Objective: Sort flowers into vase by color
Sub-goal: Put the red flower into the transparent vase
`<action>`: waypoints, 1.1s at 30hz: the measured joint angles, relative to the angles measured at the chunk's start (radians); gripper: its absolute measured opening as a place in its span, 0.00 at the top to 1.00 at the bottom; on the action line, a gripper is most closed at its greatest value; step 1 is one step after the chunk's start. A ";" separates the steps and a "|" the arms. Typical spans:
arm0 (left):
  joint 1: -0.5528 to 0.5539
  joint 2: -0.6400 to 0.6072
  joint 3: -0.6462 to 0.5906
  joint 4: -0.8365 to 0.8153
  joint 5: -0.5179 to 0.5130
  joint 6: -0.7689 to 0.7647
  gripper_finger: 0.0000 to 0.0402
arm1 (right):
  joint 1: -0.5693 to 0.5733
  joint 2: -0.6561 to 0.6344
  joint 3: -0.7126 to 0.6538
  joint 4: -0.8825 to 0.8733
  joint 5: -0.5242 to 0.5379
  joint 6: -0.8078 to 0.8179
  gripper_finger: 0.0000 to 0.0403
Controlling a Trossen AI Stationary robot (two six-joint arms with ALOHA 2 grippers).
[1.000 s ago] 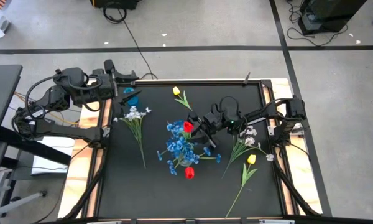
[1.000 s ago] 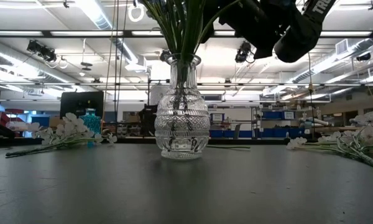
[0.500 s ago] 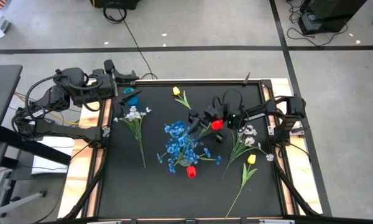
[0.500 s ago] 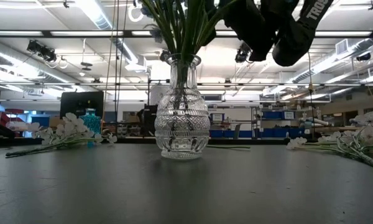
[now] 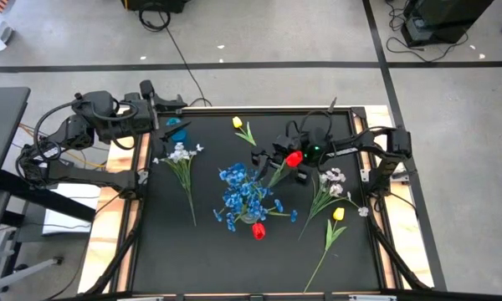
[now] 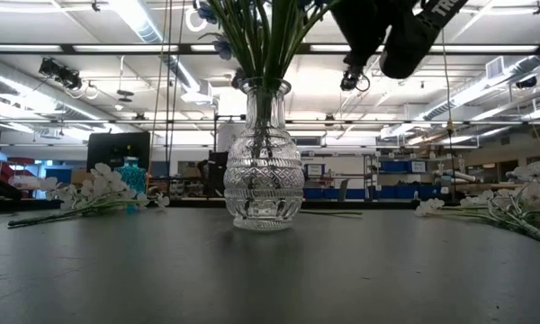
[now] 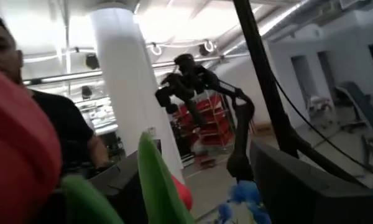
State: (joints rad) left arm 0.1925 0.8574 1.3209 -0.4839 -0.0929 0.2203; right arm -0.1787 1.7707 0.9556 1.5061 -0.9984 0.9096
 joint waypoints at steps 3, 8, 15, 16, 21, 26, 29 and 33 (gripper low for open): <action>0.000 0.000 0.000 0.000 0.000 0.000 0.46 | 0.013 0.001 0.000 -0.161 0.002 -0.135 0.37; 0.000 0.000 0.000 0.000 0.000 0.000 0.46 | 0.023 0.001 0.000 -0.330 0.023 -0.237 0.37; 0.000 0.000 0.000 0.001 0.000 0.000 0.46 | 0.018 -0.002 0.000 -0.221 -0.003 -0.045 0.34; 0.000 0.000 0.000 0.001 0.000 0.000 0.46 | 0.016 -0.002 0.000 -0.200 -0.008 -0.012 0.33; 0.000 0.000 0.000 0.000 0.000 0.000 0.46 | 0.014 -0.003 0.000 -0.216 0.001 -0.025 0.27; 0.000 0.000 0.000 0.000 0.000 0.000 0.46 | 0.022 -0.003 0.000 -0.209 0.011 -0.242 0.18; 0.000 0.000 0.000 0.000 0.000 0.000 0.46 | 0.022 -0.003 0.000 -0.198 0.034 -0.353 0.15; 0.000 0.000 0.000 0.000 0.000 0.000 0.46 | 0.021 -0.008 0.000 -0.249 0.058 -0.415 0.15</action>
State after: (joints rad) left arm 0.1925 0.8574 1.3209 -0.4835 -0.0933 0.2203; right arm -0.1574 1.7622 0.9558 1.2570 -0.9401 0.4948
